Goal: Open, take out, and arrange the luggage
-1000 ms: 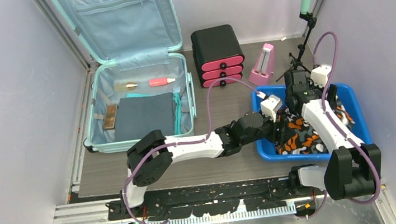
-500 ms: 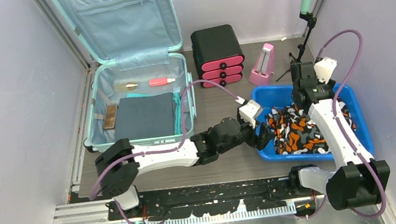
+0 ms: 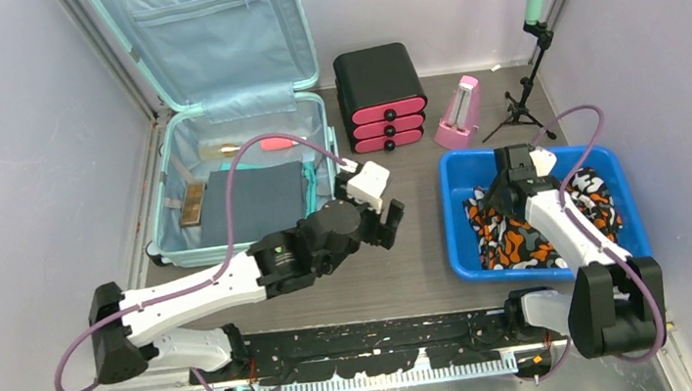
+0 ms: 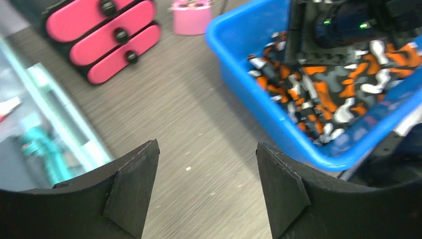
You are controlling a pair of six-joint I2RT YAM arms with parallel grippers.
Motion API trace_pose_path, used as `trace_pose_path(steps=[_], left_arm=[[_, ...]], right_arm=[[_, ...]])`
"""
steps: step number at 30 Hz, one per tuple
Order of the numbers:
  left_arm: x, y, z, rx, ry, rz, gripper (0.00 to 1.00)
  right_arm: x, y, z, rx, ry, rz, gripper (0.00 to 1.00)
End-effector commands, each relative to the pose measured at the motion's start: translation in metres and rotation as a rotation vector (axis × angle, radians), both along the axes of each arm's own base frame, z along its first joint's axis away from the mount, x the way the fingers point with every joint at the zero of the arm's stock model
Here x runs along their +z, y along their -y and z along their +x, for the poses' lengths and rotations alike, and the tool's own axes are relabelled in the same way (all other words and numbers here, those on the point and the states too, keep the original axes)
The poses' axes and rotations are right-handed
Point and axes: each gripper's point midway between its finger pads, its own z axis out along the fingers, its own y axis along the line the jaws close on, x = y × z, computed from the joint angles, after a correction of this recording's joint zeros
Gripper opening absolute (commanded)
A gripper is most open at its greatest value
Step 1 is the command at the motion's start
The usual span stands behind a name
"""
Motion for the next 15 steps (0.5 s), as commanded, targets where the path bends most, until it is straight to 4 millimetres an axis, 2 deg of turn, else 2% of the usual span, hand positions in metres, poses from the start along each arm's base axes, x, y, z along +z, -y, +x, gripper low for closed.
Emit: trace_pose_path(steps=[1, 4, 7, 11, 15], left_arm=[[-0.023, -0.065, 0.015, 0.157, -0.006, 0.175, 0.75], [-0.023, -0.098, 0.023, 0.237, 0.007, 0.209, 0.75], [-0.024, -0.128, 0.031, 0.293, -0.016, 0.205, 0.75], [-0.033, -0.163, 0.040, 0.371, -0.045, 0.217, 0.75], [-0.033, -0.187, 0.040, 0.423, -0.034, 0.219, 0.75]], right_arm=[[-0.014, -0.015, 0.020, -0.017, 0.044, 0.100, 0.57], [-0.015, -0.015, 0.022, -0.013, 0.045, 0.097, 0.55], [-0.005, -0.006, 0.021, -0.025, 0.055, 0.051, 0.55], [0.026, -0.003, 0.025, -0.017, 0.103, 0.026, 0.58], [0.058, -0.002, 0.024, -0.008, 0.148, 0.020, 0.73]])
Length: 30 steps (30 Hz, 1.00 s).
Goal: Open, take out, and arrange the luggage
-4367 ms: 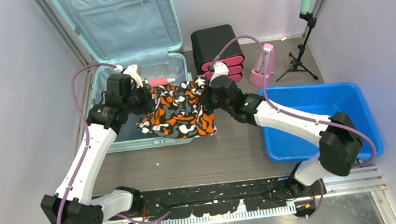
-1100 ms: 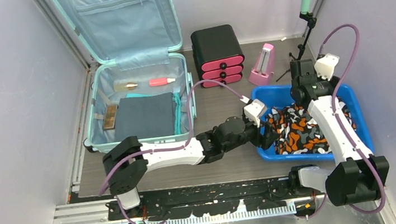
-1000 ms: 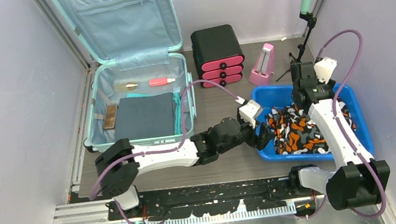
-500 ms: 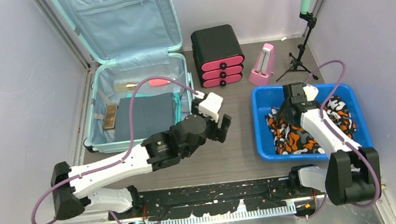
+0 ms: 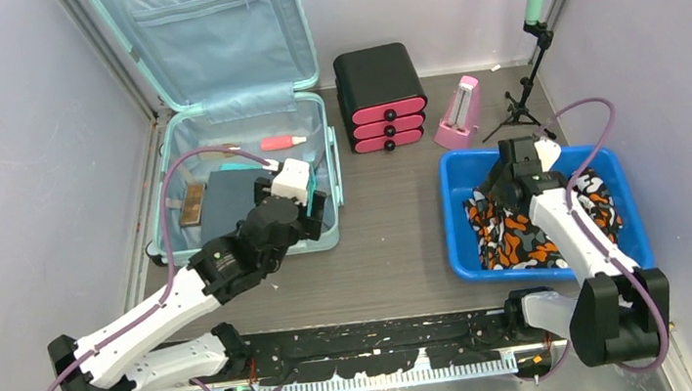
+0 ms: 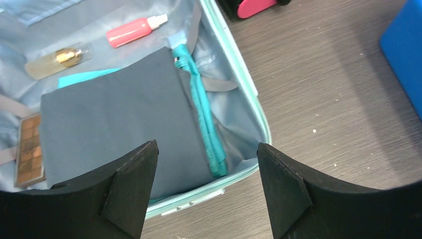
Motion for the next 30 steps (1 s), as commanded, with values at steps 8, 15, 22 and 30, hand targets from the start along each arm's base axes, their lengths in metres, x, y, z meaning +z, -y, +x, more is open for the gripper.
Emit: trace_pose_path(steps=[8, 15, 22, 30], left_arm=[[0.034, -0.072, -0.009, 0.175, 0.180, -0.082, 0.81], [0.059, -0.091, -0.016, 0.201, 0.198, -0.191, 0.85], [0.075, -0.130, -0.011, 0.317, 0.211, -0.100, 0.85], [0.063, -0.138, 0.020, 0.352, 0.048, -0.047, 0.88]], right_arm=[[0.129, -0.056, 0.036, 0.136, 0.382, 0.170, 0.79], [0.179, -0.161, 0.060, 0.291, 0.583, 0.295, 0.74], [0.189, -0.276, 0.084, 0.453, 0.582, 0.348, 0.70], [0.176, -0.370, 0.099, 0.574, 0.550, 0.357, 0.63]])
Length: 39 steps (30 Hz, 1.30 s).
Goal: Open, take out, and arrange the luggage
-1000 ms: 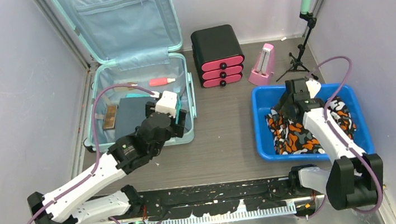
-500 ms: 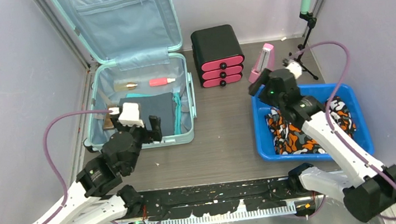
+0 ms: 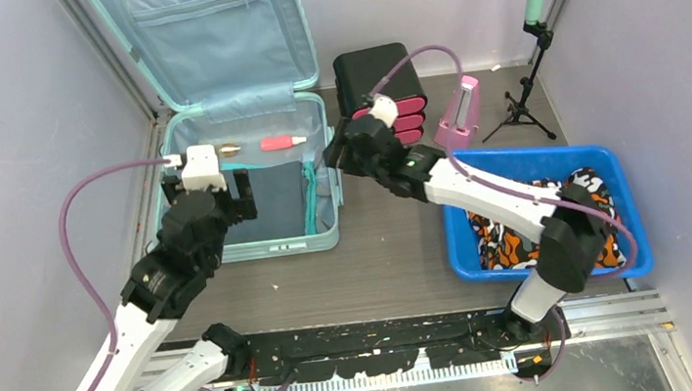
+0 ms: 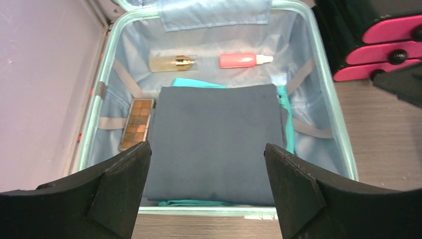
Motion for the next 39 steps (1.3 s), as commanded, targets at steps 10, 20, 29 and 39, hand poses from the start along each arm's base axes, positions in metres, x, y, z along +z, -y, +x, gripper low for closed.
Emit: trace_pose_path(steps=[10, 20, 29, 39], left_arm=[[-0.026, -0.074, 0.084, 0.114, -0.171, -0.626, 0.81], [-0.070, -0.123, 0.113, 0.243, -0.242, -0.605, 0.81], [-0.108, -0.130, 0.116, 0.269, -0.315, -0.577, 0.82], [-0.132, -0.135, 0.121, 0.292, -0.407, -0.571, 0.85]], right_arm=[[-0.007, -0.099, 0.034, 0.082, 0.026, -0.017, 0.54], [-0.062, -0.122, 0.029, 0.120, -0.048, -0.172, 0.56], [-0.095, -0.124, 0.022, 0.125, -0.106, -0.220, 0.58], [-0.114, -0.134, 0.016, 0.161, -0.137, -0.235, 0.58]])
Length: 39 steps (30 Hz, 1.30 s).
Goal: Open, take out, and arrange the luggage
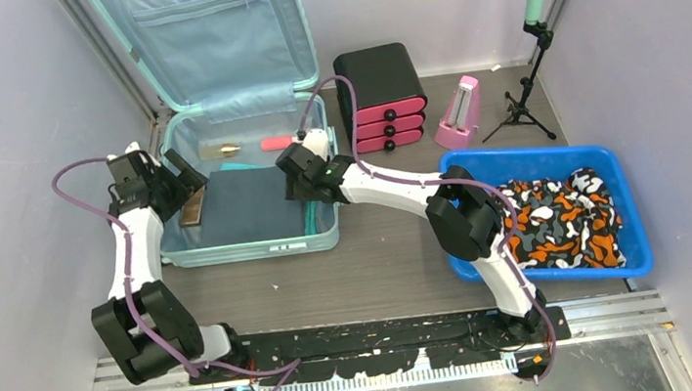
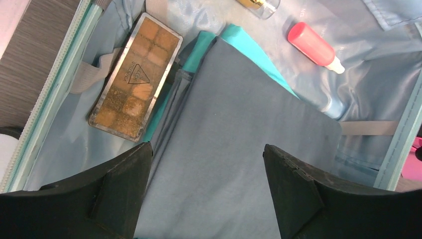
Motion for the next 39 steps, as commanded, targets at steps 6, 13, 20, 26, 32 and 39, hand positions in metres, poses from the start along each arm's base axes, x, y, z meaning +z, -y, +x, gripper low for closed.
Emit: trace_pose_path(steps=[6, 13, 20, 26, 32, 39], left_arm=[[0.000, -0.001, 0.010, -0.049, 0.000, 0.003, 0.84], [-0.007, -0.007, 0.008, -0.035, -0.021, 0.039, 0.83], [-0.028, -0.004, 0.011, -0.109, -0.102, 0.019, 0.82], [-0.041, -0.006, 0.011, -0.130, -0.139, 0.029, 0.81], [-0.058, 0.013, 0.025, -0.227, -0.142, -0.099, 0.80], [-0.062, 0.008, 0.024, -0.227, -0.166, -0.071, 0.79]], right_arm=[[0.008, -0.026, 0.001, 0.052, 0.019, 0.066, 0.53], [0.005, -0.026, 0.004, 0.057, 0.030, 0.033, 0.37], [0.026, -0.013, 0.013, 0.060, 0.139, 0.012, 0.01], [0.054, -0.015, 0.012, 0.134, 0.229, 0.052, 0.00], [0.059, -0.013, 0.015, 0.131, 0.248, 0.055, 0.00], [0.058, -0.005, 0.018, 0.111, 0.266, 0.043, 0.00]])
